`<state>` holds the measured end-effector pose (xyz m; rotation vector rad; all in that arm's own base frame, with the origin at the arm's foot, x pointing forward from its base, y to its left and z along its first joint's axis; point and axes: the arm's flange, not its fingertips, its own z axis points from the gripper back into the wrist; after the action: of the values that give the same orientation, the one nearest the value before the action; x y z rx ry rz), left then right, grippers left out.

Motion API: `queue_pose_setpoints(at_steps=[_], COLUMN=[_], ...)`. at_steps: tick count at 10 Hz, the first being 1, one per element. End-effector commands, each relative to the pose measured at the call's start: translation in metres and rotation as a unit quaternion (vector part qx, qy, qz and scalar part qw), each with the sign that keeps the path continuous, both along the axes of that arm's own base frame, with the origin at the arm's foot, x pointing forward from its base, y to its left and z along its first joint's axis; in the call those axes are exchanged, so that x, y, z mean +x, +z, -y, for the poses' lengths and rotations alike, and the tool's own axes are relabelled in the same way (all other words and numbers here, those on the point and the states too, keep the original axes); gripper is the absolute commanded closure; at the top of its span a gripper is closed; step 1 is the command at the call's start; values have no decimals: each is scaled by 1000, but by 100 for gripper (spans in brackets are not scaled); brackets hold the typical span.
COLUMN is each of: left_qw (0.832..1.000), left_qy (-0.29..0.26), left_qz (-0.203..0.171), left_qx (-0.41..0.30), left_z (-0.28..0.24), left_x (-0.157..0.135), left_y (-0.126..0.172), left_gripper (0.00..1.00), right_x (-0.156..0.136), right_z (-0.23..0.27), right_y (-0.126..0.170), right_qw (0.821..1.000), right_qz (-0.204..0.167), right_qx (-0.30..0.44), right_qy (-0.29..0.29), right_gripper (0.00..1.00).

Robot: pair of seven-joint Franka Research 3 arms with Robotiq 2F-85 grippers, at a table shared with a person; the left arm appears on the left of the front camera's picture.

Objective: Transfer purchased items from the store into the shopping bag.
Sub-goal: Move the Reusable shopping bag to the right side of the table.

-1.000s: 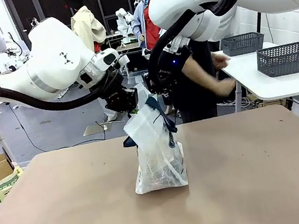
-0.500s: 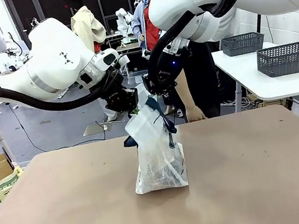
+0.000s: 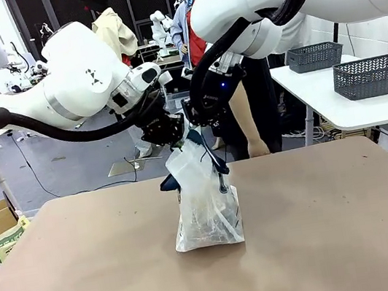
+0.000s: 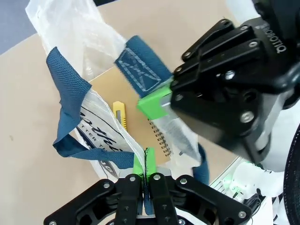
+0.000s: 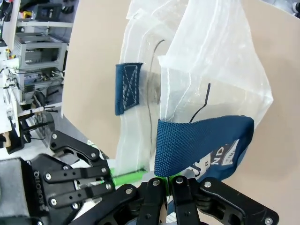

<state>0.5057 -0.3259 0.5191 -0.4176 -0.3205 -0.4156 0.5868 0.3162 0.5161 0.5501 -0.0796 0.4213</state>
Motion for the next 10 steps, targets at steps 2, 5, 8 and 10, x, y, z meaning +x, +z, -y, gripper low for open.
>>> queue_pose_setpoints(at_steps=[2, 5, 8, 10], left_qw=[1000, 999, 1000, 1000], left_qy=[19, 21, 5, 5], left_qz=[23, 37, 16, 16], left_qx=[-4, -9, -4, -3], left_z=[6, 4, 3, 3], left_x=[4, 2, 2, 2], left_y=[2, 3, 1, 0], left_gripper=[100, 100, 100, 100], right_x=[1, 3, 1, 1], right_z=[-6, -2, -2, -3], right_y=[-7, -10, -9, -10], right_qw=[999, 997, 997, 997], right_qz=[5, 0, -2, -5], right_qx=[54, 74, 74, 71], right_qy=[3, 11, 9, 14], right_gripper=[100, 100, 100, 100])
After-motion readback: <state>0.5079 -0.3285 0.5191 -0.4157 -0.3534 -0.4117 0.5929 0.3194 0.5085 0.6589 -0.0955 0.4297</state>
